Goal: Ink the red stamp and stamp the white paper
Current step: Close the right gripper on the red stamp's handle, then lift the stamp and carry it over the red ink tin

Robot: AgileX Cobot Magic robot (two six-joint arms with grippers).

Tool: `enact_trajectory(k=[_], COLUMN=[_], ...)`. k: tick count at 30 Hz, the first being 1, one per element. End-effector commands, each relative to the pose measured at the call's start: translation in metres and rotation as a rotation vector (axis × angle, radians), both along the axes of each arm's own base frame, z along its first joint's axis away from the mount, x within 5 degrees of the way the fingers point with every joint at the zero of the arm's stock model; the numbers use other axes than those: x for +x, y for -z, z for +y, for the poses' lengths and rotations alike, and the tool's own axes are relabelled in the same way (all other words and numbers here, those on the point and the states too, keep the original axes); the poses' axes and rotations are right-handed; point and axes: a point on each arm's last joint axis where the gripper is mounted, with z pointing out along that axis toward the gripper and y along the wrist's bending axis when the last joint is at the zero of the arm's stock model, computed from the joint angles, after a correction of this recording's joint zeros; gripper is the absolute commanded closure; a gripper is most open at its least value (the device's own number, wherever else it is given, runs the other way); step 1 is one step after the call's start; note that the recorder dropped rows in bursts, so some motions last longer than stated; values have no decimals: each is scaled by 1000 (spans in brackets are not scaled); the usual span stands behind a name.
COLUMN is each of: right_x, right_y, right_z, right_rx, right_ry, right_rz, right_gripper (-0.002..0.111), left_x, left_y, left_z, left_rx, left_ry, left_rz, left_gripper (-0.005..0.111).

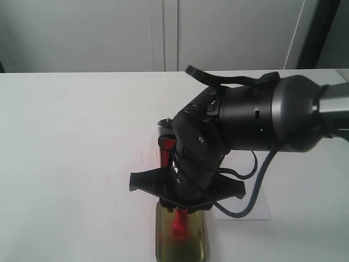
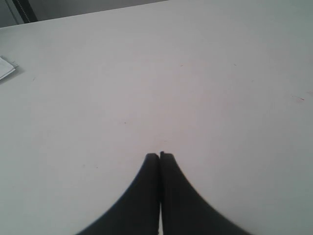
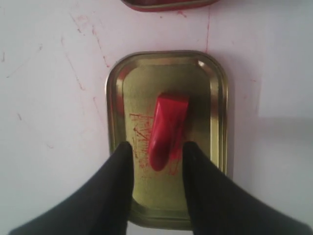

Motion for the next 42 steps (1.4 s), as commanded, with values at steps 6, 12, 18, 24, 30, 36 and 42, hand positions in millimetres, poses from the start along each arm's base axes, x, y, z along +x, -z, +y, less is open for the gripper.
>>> enact_trajectory(k=[6,12,18,24,30,36,42], right_x=[3,4,5,5,5,3,1], right_y=[22,25,29,32,32,32,18], right_z=[5,6,7,7,6,4,1], right_rx=[-33,-31,-35,-41,-55,-80,-77], right_ry=[17,18,17,17,14,0,-65], right_rz=[29,28,32,37,43,52,27], right_gripper=[75,75,75,79,106,108,108], left_x=[0,0,0,0,0,0,0], left_y=[1,1,1,1,1,1,1], left_z=[0,0,0,0,0,0,0], left_rx=[1,1,1,1,1,1,1], left_ry=[-3,-3,-3,-3,-3,-3,-3], left_rz=[0,0,0,0,0,0,0], left_gripper=[107,107,107,107,107,107,107])
